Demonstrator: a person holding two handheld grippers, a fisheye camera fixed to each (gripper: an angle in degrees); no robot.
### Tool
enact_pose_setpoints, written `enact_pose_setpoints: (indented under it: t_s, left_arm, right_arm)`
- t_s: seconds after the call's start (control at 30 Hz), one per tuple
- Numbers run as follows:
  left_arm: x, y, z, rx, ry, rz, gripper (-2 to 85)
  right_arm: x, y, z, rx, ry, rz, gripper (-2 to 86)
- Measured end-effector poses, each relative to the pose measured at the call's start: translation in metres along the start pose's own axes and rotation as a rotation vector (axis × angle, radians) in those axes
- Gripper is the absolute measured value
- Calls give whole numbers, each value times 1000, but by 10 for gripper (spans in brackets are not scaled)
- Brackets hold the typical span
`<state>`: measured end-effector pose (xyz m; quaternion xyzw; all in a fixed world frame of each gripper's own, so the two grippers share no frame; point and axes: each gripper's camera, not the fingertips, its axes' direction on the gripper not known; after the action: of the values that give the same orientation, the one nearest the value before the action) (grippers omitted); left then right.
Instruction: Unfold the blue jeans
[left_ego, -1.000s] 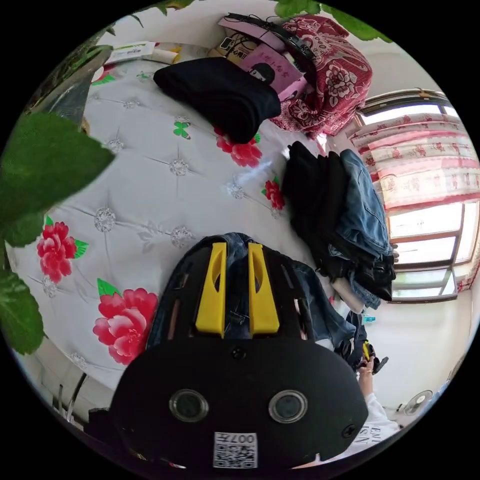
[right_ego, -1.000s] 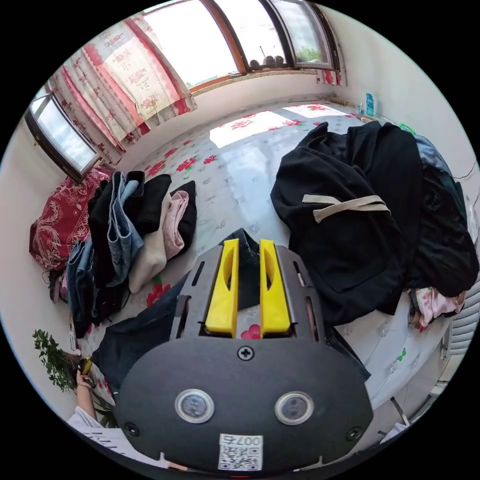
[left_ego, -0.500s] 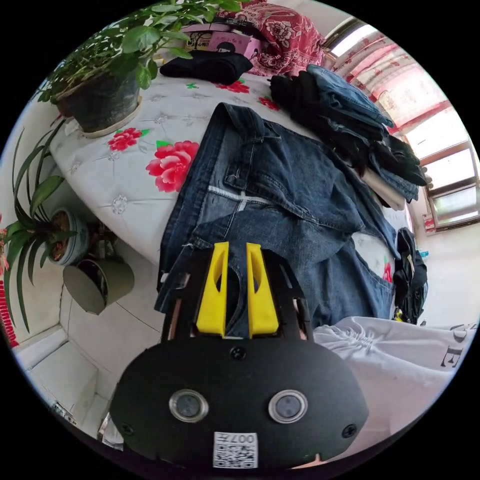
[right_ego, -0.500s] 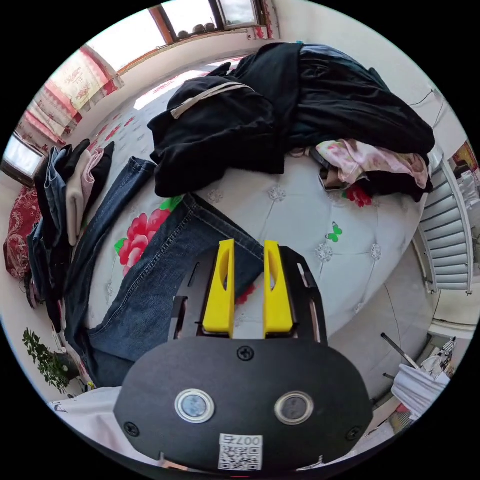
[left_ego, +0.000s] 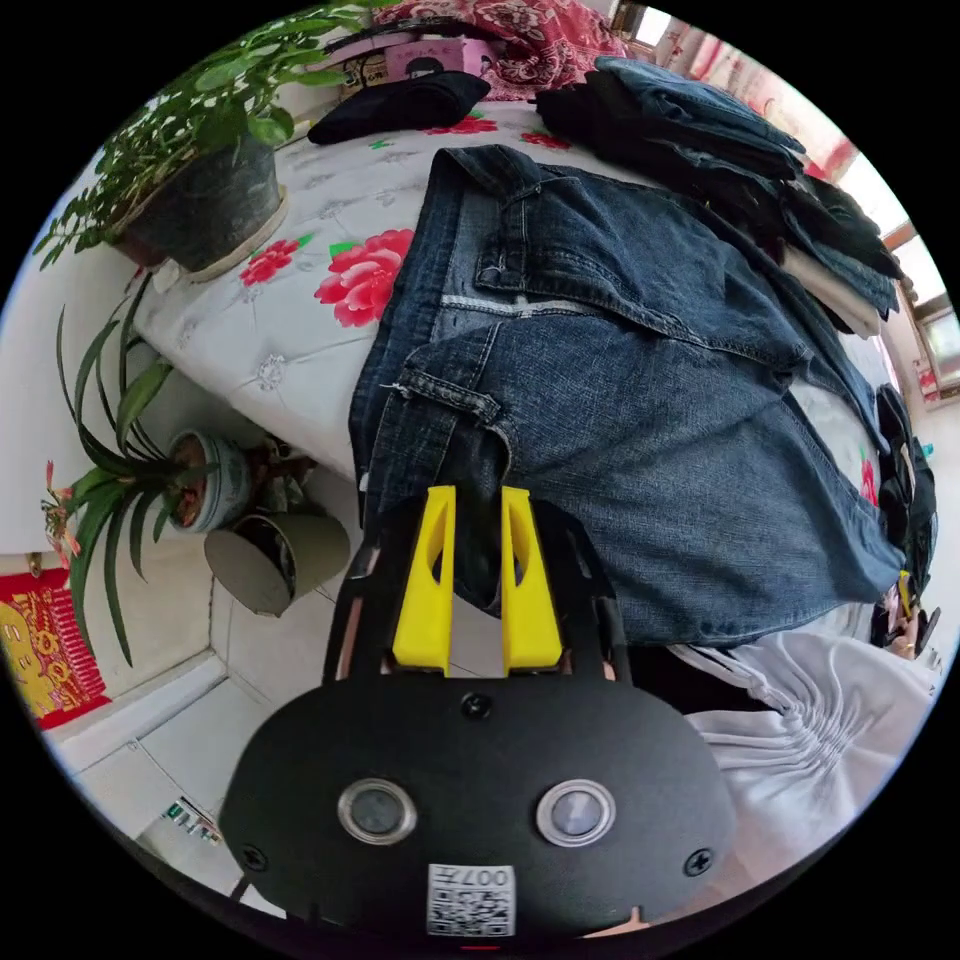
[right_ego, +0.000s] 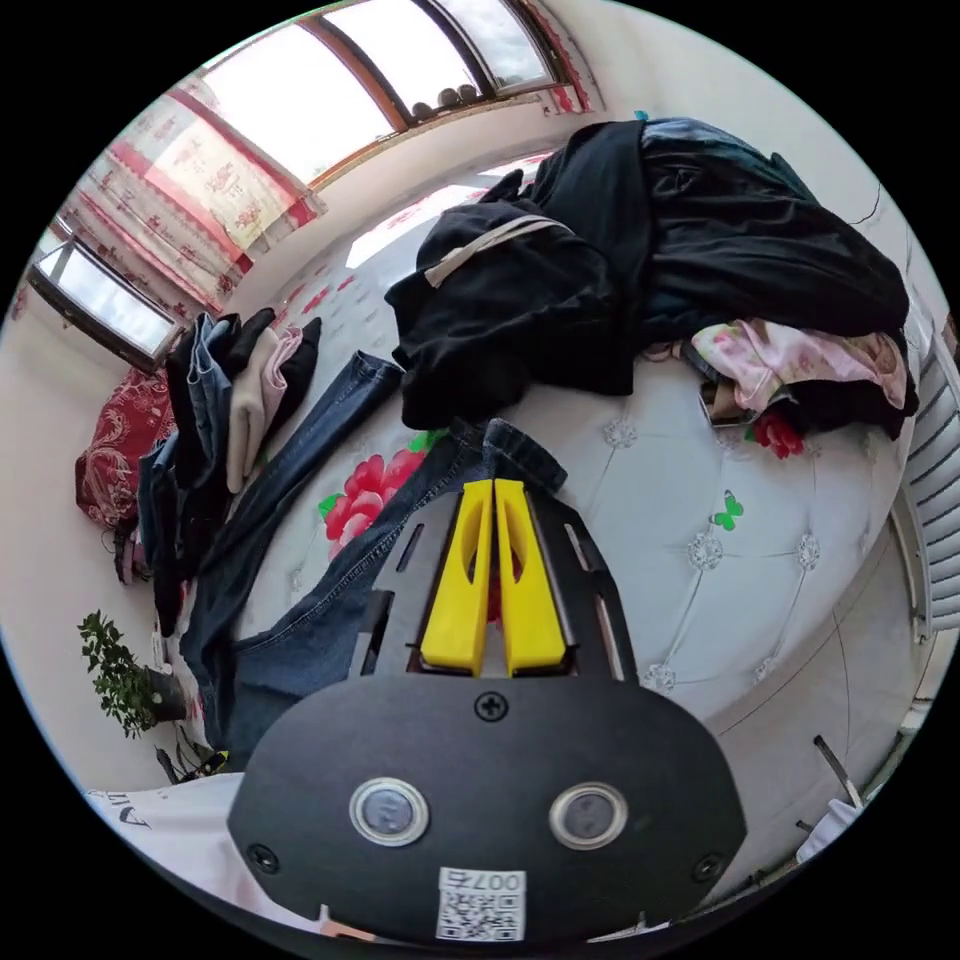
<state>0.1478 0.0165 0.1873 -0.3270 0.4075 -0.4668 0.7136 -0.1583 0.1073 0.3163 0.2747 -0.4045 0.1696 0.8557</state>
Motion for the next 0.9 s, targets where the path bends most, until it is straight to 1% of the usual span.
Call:
enact_pose_setpoints:
  t_s: [0.03, 0.07, 0.1, 0.17, 0.2, 0.23, 0.27, 0.33, 0.37, 0.4, 0.43, 0.5, 0.57, 0.67, 0.73, 0.8, 0.9]
  left_arm:
    - [4, -7, -6, -12, -55, 55, 23]
    - [5, -9, -9, -11, -125, 45, 6]
    - [7, -13, -16, -6, -210, 81, 0]
    - [8, -15, -23, -14, -130, 125, -3]
    - [6, -12, -26, -4, -79, 113, -3]
    - [8, -4, -29, 24, -48, 107, -1]
    - [9, 0, -30, 33, -36, 104, 3]
    - [15, 20, -31, 45, -32, 74, 18]
    - [15, 25, -32, 48, -33, 66, 22]
    - [15, 36, -35, 55, -26, 50, 27]
    - [13, 45, -40, 58, -15, 27, 31]
    - [5, 55, -52, 72, -10, -12, 36]
    - [-2, 58, -69, 113, -19, -34, 41]
    - [-2, 40, -94, 189, 0, -5, 50]
    - [9, 8, -104, 230, 42, 41, 64]
    - [23, -24, -105, 226, 53, 91, 72]
    - [51, -79, -102, 212, 7, 177, 73]
  right_arm:
    - [-4, -5, -27, 52, -83, -18, 2]
    - [-5, -7, -40, 67, -126, -27, 1]
    - [-8, -6, -66, 132, -157, -45, 2]
    - [-12, 1, -95, 175, -101, -98, 4]
    - [-13, 7, -101, 170, -2, -148, 7]
    - [-9, 13, -91, 124, 103, -168, 12]
    - [-3, 16, -82, 88, 152, -157, 16]
    - [36, 25, -33, -190, 307, -45, 28]
    - [43, 29, -27, -228, 330, -17, 31]
    - [50, 39, -27, -201, 329, 18, 36]
    - [48, 48, -33, -135, 280, 26, 40]
    - [34, 55, -36, -64, 196, -11, 45]
    - [12, 55, -30, -60, 142, -76, 50]
    - [-39, 44, -6, -75, 54, -217, 59]
    - [-81, 29, 20, -106, -7, -279, 68]
    - [-113, 15, 39, -124, -57, -314, 75]
    - [-164, -11, 69, -154, -99, -362, 84]
